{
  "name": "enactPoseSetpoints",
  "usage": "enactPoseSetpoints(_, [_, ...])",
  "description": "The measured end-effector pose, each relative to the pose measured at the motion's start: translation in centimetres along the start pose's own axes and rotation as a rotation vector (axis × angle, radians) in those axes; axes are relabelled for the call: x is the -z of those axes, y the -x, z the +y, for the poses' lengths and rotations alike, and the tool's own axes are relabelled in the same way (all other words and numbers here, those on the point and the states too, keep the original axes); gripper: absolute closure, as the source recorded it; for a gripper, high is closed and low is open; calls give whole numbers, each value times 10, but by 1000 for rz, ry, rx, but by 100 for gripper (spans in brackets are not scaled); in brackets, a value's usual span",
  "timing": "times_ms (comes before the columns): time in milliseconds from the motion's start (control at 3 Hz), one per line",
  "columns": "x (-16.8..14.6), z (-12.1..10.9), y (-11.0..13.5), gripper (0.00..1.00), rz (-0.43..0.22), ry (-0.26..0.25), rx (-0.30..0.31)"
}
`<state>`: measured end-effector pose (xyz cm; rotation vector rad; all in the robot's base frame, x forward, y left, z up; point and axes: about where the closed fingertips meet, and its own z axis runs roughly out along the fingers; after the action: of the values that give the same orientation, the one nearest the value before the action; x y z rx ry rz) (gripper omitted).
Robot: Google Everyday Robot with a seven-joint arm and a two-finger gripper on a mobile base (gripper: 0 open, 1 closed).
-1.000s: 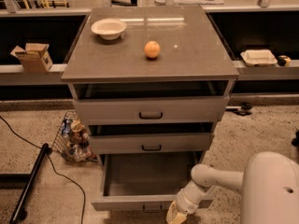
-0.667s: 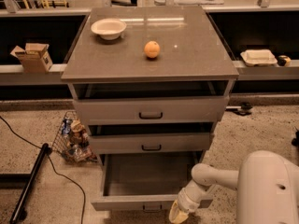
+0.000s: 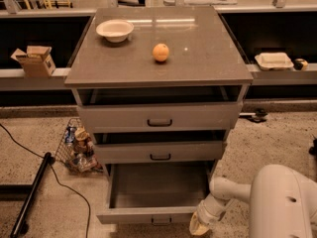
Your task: Close bottom drawer
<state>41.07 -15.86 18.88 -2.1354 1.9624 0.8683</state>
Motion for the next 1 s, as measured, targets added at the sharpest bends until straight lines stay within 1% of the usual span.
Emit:
enactPoseSetpoints(333, [-1, -11, -18, 100, 16, -60, 35])
enactPoseSetpoints(667, [-2, -24, -28, 100, 16, -120, 52])
enactPoseSetpoints(1000, [-2, -25, -29, 76, 16, -125, 53])
